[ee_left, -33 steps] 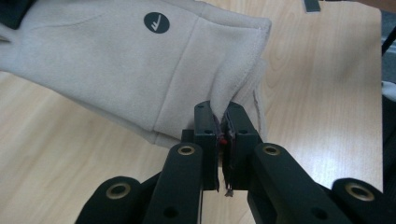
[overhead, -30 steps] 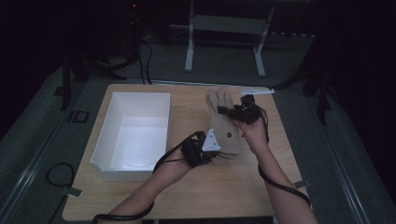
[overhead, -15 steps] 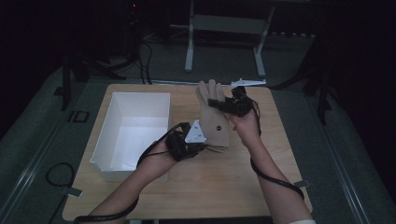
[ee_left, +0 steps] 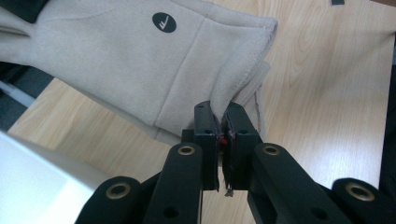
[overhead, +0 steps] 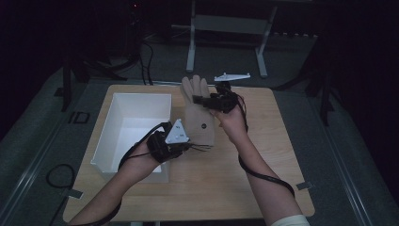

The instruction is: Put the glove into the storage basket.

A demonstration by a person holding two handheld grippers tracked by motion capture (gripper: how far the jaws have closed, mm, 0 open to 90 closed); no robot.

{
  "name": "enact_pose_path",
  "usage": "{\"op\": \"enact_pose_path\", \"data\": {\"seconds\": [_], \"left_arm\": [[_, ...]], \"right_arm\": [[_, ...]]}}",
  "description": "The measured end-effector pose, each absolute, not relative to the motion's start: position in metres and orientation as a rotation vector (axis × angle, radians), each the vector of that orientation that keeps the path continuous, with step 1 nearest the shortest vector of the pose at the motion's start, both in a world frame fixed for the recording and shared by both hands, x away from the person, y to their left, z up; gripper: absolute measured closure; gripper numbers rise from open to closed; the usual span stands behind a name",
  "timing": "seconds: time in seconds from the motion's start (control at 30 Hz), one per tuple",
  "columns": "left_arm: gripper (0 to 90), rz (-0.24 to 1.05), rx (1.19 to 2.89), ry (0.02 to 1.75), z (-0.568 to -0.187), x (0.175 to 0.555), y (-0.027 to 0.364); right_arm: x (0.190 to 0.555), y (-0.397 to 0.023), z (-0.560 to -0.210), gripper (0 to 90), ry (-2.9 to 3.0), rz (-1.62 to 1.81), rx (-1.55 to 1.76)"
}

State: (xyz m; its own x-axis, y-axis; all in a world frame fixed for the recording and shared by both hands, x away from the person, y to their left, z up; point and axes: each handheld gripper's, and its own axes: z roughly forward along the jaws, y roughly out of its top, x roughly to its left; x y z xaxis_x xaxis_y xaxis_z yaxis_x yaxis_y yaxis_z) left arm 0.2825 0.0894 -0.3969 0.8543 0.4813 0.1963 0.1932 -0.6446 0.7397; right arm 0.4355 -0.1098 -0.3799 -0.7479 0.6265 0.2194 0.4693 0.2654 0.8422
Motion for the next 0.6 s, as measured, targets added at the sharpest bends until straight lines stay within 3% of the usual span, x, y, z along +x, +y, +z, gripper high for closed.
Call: {"op": "enact_pose_path", "data": {"seconds": [0.6], "left_arm": [[86.2, 0.537, 2.238, 0.597, -0.389, 0.267, 0.164]], "right_arm": [[0.434, -0.031, -0.368, 64.2, 2.433, 1.519, 0.928]]}}
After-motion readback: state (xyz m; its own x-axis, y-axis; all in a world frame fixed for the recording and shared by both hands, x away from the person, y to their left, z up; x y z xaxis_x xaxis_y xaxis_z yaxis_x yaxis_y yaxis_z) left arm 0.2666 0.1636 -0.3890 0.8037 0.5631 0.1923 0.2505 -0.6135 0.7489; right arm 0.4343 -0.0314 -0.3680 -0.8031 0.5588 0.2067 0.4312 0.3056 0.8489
